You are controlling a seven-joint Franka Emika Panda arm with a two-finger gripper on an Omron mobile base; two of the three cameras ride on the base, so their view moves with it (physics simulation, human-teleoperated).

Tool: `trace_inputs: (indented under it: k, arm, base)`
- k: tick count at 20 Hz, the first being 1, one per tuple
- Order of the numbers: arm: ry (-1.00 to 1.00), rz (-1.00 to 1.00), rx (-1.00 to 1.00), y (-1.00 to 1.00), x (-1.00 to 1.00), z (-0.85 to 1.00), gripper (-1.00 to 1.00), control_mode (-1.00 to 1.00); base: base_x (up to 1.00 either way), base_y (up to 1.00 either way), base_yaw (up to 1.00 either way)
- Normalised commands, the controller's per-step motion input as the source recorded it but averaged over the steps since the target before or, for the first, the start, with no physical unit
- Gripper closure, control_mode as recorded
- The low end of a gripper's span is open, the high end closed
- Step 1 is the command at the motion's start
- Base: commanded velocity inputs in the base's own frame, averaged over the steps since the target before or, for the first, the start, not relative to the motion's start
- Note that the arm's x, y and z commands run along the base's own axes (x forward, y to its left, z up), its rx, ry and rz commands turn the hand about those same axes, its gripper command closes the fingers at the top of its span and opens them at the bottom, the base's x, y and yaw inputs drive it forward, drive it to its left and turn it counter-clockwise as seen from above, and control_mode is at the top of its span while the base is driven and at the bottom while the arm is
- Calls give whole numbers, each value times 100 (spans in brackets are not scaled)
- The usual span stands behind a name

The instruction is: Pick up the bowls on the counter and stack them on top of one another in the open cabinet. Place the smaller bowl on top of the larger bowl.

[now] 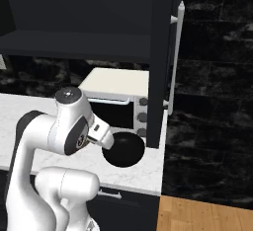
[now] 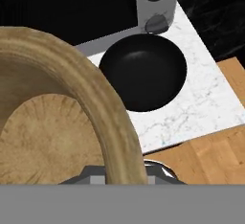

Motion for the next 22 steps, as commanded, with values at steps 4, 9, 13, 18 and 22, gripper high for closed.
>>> trace_inputs:
  k: [4,9,13,18,22]
  arm:
    - [0,-9,0,-52,13,0,100,-100]
    - [7,-23,0,-24,10,0,100,-100]
    - [22,-28,-1,-12,22,0,100,-100]
    - [16,-17,1,-24,29,-10,100,-100]
    - [8,-3,1,-32,33,-48,100,-100]
  base:
    - [0,0,0]
    - [0,0,0]
    - [0,0,0]
    - [0,0,0]
    - [0,0,0]
